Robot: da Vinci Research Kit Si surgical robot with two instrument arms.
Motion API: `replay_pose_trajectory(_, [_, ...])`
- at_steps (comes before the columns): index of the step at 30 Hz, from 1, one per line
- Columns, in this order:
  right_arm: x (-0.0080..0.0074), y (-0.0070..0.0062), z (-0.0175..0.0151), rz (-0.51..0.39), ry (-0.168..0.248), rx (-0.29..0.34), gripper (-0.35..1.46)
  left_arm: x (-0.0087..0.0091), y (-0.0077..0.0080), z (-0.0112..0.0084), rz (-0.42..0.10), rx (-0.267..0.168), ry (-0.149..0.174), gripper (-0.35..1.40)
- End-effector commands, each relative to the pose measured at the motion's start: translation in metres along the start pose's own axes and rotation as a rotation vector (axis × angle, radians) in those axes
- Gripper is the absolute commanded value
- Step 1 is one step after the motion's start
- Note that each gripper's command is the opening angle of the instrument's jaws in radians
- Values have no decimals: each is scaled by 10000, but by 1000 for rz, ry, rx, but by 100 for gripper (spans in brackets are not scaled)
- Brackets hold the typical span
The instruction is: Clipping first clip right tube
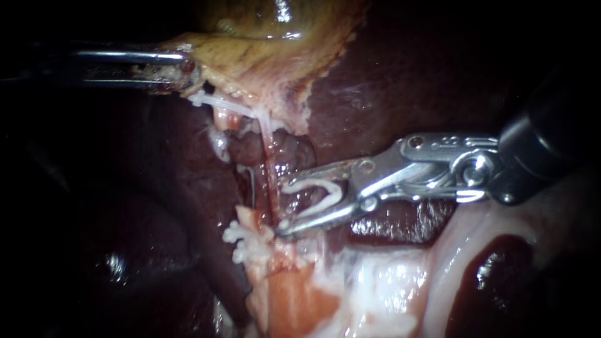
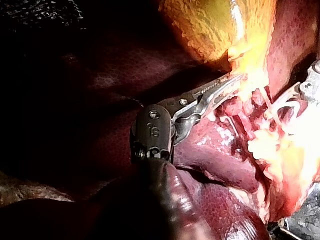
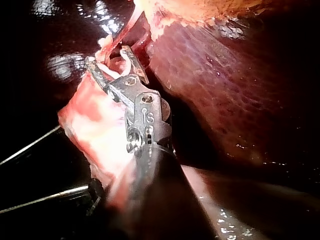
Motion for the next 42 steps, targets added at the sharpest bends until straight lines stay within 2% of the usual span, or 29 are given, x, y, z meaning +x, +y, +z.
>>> replay_pose_trajectory(1, [-2, -1, 6, 2, -1, 9, 50, 0, 0, 0, 0, 0, 0, -35])
replay_pose_trajectory(8, [-10, -8, 47, 9, -12, 41, 50, 0, 0, 0, 0, 1, 0, -35])
replay_pose_trajectory(14, [-11, -13, 66, 21, 6, 62, 50, 0, 0, 1, 0, 1, 0, -35])
replay_pose_trajectory(22, [-10, -18, 63, 33, 11, 67, 50, 0, 0, 1, 0, 1, 0, -35])
replay_pose_trajectory(26, [-4, -29, 53, 46, 43, 89, 50, 0, 1, 0, 0, 1, 0, -35])
replay_pose_trajectory(30, [3, -47, 42, 70, 80, 129, 50, 0, 1, 0, 0, 1, 0, -35])
replay_pose_trajectory(35, [7, -65, 41, 67, 90, 178, 50, 0, 1, 0, 0, 1, 0, -35])
replay_pose_trajectory(39, [15, -71, 40, 69, 92, 226, 49, 0, 1, -1, 0, 0, 0, -35])
replay_pose_trajectory(42, [19, -69, 38, 74, 101, 217, 48, 0, 1, -1, 0, 0, 0, -35])
